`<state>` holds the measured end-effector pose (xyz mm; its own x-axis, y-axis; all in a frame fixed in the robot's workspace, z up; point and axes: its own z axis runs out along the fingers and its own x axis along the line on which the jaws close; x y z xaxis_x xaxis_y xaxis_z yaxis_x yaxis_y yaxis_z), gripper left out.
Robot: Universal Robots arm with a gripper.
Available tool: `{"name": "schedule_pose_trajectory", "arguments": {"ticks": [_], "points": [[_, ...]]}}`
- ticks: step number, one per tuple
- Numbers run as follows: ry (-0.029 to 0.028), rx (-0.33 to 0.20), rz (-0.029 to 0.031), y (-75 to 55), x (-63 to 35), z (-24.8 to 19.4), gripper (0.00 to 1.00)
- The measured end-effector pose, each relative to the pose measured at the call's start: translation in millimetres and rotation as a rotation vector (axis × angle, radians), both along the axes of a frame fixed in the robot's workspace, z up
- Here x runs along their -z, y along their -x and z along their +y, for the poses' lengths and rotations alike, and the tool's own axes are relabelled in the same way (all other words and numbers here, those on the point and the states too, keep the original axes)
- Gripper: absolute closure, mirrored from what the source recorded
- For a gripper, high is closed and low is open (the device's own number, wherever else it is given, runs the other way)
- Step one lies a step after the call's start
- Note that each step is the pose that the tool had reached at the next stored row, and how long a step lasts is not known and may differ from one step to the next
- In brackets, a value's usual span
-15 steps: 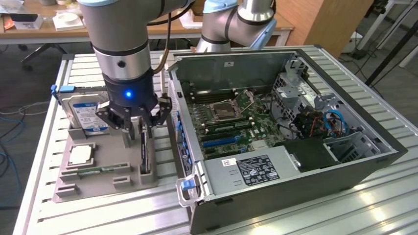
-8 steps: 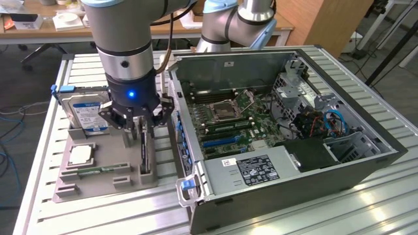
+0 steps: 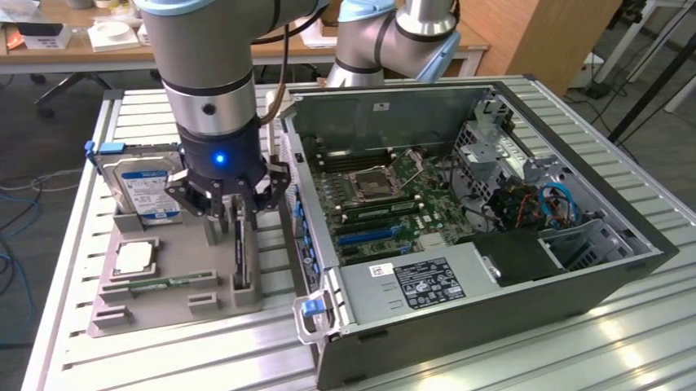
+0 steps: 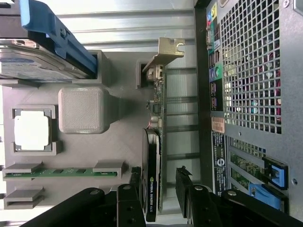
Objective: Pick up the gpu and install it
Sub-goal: 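Pick up the gpu and move the gpu toward the slot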
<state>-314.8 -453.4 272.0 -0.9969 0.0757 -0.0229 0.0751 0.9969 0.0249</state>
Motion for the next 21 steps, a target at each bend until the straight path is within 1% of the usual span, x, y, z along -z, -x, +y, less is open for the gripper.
{"name": "schedule_pose_trajectory", "arguments": {"ticks": [17,21], "points": [[0.0,0.018,0.0,0.0,1.6,0.0,0.57],[0.0001,0.018,0.0,0.0,3.3,0.0,0.57]]}}
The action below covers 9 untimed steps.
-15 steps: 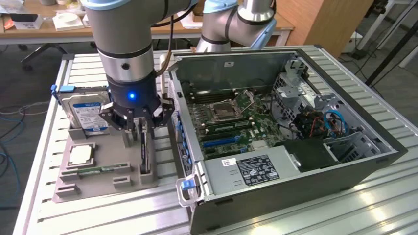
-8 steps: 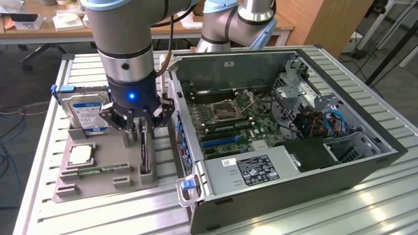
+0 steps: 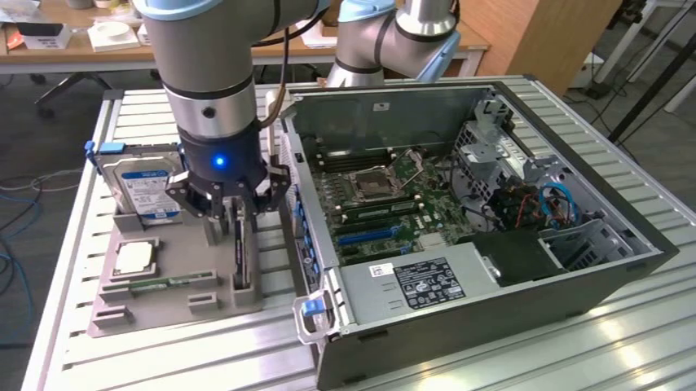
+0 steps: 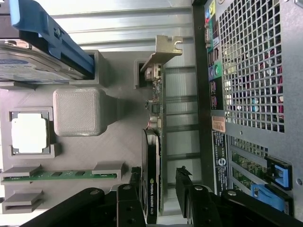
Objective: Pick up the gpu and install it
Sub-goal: 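Pick up the gpu and move the gpu toward the slot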
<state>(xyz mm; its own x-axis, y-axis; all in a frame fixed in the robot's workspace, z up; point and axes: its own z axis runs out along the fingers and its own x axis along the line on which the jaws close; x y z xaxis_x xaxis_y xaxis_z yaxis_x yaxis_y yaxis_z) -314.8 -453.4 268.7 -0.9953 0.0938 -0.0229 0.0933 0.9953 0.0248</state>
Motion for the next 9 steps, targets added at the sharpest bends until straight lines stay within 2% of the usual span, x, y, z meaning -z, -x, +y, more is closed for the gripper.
{"name": "schedule_pose_trajectory", "arguments": {"ticks": [9], "points": [[-0.0002,0.0,-0.0002,0.0,4.5,0.0,0.57]]}}
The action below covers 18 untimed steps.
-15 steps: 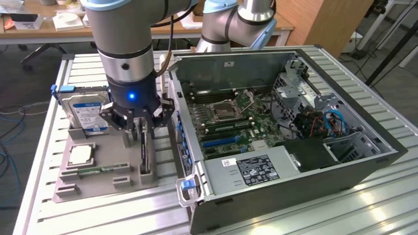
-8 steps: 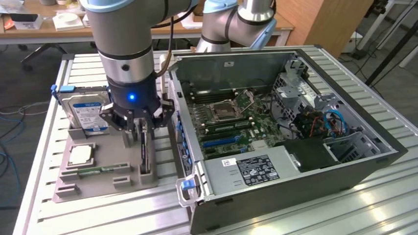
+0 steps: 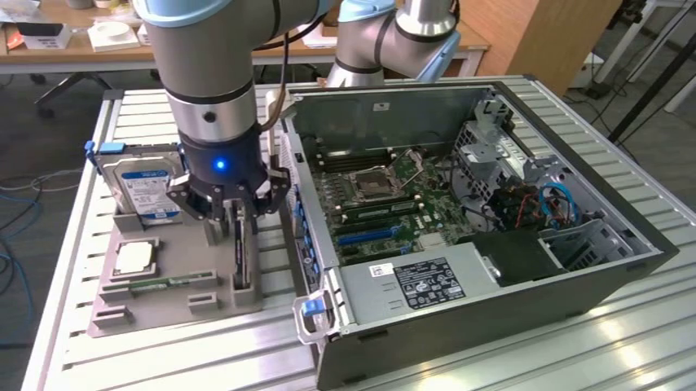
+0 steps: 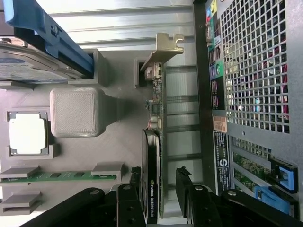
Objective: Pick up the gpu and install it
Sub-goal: 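Pick up the gpu and move the gpu toward the slot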
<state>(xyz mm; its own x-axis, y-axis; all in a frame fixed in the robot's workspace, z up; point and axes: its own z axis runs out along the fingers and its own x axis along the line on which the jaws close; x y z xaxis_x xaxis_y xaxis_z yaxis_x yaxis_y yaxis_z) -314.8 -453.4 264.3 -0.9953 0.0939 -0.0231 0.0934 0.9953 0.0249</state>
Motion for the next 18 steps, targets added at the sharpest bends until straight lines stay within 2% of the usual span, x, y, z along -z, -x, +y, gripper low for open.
{"name": "schedule_pose_trajectory", "arguments": {"ticks": [18], "points": [[0.0001,0.0,0.0002,0.0,6.8,0.0,0.57]]}}
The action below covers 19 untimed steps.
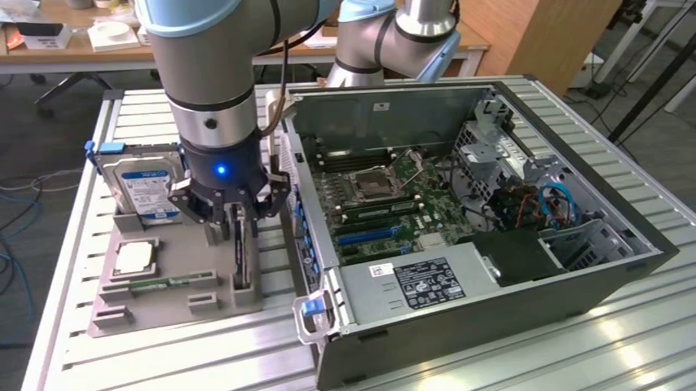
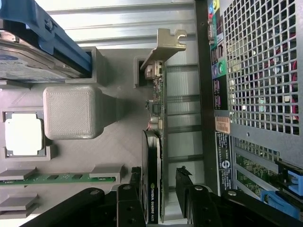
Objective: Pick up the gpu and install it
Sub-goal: 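Pick up the gpu and move the gpu toward the slot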
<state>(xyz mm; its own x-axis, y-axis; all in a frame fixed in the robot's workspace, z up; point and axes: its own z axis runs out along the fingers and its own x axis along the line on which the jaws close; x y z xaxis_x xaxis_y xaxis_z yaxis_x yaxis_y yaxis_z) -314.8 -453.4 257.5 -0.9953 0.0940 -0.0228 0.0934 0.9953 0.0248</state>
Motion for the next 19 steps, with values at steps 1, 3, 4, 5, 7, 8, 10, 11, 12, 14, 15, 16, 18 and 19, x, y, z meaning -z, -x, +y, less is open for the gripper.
{"name": "schedule_pose_trajectory", "arguments": {"ticks": [1,3,4,5,7,8,10,11,12,14,15,16,18,19], "points": [[0.0,0.0,-0.0001,0.0,0.3,0.0,0.57],[-0.0001,0.0,-0.0001,0.0,0.8,0.0,0.57],[-0.0001,0.0,-0.0001,0.0,1.1,0.0,0.57],[0.0,0.0,-0.0001,0.0,1.4,0.0,0.57],[-0.0001,0.0,-0.0002,0.0,2.0,0.0,0.57],[-0.0001,0.0,-0.0002,0.0,2.3,0.0,0.57],[0.0,0.0,-0.0001,0.0,3.0,0.0,0.57],[-0.0001,0.0,-0.0001,0.0,3.4,0.0,0.57],[0.0,0.0,-0.0001,0.0,3.7,0.0,0.57],[0.0,0.0,-0.0001,0.0,4.4,0.0,0.57],[0.0,0.0,-0.0001,0.0,4.7,0.0,0.57],[0.0,0.0,-0.0001,0.0,5.1,0.0,0.57],[-0.0001,0.0,-0.0001,0.0,5.8,0.0,0.57],[0.0,0.0,-0.0001,0.0,6.0,0.0,0.57]]}}
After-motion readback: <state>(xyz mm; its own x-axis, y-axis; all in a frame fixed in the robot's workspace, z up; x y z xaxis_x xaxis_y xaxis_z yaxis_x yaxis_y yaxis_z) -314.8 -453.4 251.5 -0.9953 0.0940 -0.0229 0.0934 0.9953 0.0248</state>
